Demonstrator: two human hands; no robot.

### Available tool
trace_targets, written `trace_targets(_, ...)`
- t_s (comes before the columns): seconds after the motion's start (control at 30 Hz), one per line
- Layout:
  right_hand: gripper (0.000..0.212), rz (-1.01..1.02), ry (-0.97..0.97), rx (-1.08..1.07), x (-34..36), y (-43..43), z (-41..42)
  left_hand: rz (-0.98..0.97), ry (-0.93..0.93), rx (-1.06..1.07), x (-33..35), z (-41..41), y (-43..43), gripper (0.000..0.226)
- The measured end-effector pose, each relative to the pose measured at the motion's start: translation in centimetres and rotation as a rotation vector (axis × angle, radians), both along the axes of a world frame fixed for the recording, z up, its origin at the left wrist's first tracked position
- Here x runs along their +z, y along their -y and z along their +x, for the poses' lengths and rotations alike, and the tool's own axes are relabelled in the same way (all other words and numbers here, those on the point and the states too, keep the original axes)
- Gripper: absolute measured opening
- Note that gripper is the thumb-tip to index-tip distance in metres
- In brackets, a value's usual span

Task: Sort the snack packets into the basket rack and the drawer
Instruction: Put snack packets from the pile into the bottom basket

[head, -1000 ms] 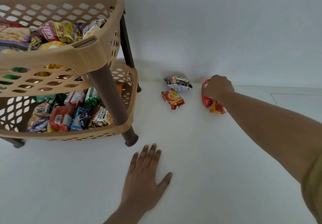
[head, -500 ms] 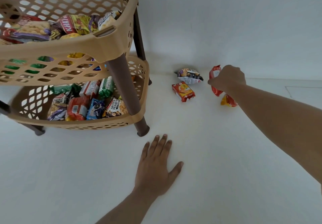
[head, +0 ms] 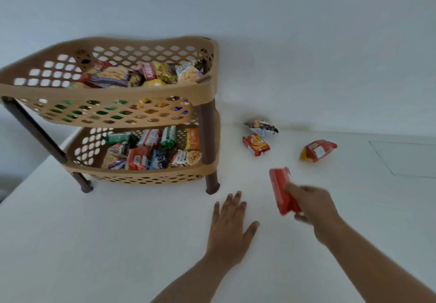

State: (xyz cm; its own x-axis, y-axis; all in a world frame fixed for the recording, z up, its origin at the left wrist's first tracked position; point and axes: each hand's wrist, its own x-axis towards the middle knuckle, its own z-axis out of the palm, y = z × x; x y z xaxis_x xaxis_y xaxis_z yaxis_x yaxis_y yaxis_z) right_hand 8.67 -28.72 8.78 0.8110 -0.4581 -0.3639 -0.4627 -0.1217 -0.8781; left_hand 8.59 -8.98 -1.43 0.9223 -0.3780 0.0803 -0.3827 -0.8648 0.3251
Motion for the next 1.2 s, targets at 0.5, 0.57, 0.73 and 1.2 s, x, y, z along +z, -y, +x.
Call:
trace_targets(0.5, 0.03, 0.16, 0.057, 0.287, 2.4, -19.0, -4.7, 0.141, -0.021, 0.175, -0.8, -2.2, -20.2, 0.084)
trace_targets(0.57, 0.037, 0.12, 0.076, 0.303, 2.9, -21.3, -3.3, 0.111, -0.049, 0.198, -1.0, -2.4, -21.0, 0.087)
trace_targets(0.73, 0.04, 0.058, 0.13, 0.315, 4.7, -25.5, 2.2, 0.038, -0.062, 0.191, -1.0, -2.6, -21.1, 0.088)
trace_targets(1.2, 0.031, -0.948, 0.011, 0.296, 4.7, -24.5, 18.3, 0.005, -0.092, 0.13, -0.9, -2.4, -21.3, 0.091)
